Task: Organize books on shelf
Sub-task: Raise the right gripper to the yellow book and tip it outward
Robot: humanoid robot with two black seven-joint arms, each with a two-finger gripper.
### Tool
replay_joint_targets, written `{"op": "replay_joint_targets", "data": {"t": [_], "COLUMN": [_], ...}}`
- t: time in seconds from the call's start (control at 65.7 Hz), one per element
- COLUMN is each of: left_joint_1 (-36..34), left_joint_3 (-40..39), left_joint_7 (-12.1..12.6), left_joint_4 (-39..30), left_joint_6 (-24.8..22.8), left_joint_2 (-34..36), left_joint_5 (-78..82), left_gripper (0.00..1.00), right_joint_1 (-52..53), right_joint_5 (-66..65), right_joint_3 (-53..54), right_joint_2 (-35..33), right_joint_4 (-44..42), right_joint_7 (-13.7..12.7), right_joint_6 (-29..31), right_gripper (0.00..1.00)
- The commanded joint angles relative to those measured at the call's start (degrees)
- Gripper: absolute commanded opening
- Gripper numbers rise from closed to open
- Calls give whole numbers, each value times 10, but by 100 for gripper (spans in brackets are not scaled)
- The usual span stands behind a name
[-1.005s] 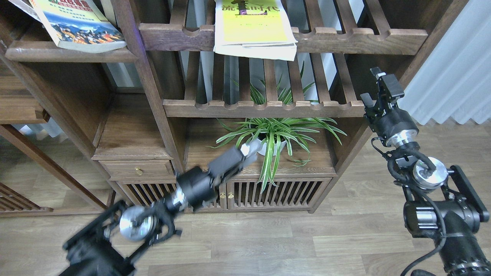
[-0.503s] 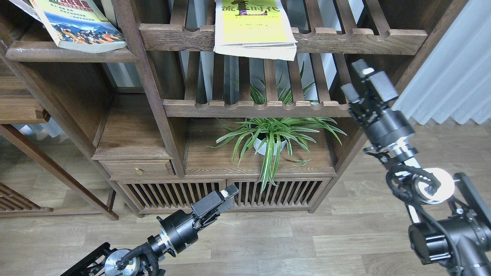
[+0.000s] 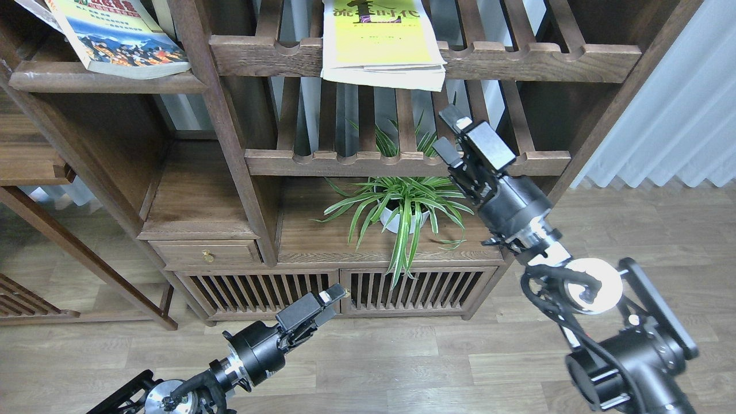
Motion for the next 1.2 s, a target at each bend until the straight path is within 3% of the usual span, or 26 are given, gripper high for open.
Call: {"op": "replay_joint_targets", "data": {"t": [0.0, 0.305, 1.188], "left_joint_1": [1, 1, -1], "left_joint_3": [-2, -8, -30], "left_joint_7": [0, -1, -1], "left_joint_4": [10, 28, 39], "left_joint_6": [0, 0, 0], "left_joint_2": [2, 6, 15], "left_joint_5": [0, -1, -2], "left_gripper": [99, 99, 99], "right_joint_1": [24, 53, 137], "right_joint_5": [-10, -30, -31], "right_joint_3": [3, 8, 20], "right_joint_2": [26, 36, 43], "right_joint_4": [-10, -19, -43], "right_joint_7": [4, 9, 17], "right_joint_6": [-33, -90, -140], "right_gripper": [97, 97, 94]}}
